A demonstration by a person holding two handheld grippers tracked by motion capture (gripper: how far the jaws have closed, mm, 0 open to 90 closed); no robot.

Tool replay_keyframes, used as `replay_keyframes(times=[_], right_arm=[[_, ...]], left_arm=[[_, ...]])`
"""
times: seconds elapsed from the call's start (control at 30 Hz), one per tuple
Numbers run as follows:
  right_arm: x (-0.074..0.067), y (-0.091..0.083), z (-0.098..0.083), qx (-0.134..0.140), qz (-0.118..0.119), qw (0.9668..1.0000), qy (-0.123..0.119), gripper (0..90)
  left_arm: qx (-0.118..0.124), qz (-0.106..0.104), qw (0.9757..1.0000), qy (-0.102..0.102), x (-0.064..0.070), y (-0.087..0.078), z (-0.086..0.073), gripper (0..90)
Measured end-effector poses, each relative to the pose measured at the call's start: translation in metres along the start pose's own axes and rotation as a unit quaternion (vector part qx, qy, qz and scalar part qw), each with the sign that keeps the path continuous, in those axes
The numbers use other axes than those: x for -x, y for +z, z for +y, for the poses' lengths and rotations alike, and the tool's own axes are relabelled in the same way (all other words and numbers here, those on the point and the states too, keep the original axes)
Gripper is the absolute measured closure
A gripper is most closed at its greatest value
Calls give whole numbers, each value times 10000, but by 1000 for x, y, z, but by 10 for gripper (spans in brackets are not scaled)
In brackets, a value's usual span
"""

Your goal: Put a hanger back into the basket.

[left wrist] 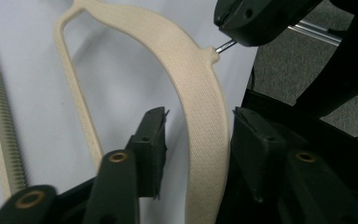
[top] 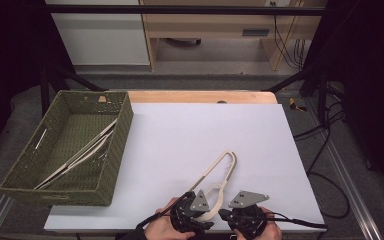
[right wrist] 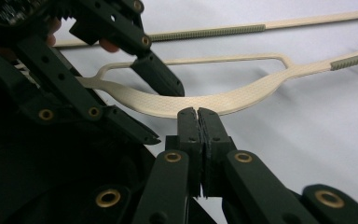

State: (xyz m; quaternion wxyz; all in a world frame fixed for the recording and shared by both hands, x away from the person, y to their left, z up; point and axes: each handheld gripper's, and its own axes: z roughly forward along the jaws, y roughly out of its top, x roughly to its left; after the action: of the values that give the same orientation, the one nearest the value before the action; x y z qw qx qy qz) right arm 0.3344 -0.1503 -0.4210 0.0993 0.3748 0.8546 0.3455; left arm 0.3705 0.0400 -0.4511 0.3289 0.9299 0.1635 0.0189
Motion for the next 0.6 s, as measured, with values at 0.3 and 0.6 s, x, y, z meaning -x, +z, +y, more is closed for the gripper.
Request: replay_keyframes(times=[0.3,0.6], right_arm=[[-1,-2,3,19,-12,10000,-32,893],[7,-23,9,912,214,9956,51,645]], left_arm=[[-103,74,9999,-117,4,2,3,728],[-45,233,9997,-77,6,-4,3,734]])
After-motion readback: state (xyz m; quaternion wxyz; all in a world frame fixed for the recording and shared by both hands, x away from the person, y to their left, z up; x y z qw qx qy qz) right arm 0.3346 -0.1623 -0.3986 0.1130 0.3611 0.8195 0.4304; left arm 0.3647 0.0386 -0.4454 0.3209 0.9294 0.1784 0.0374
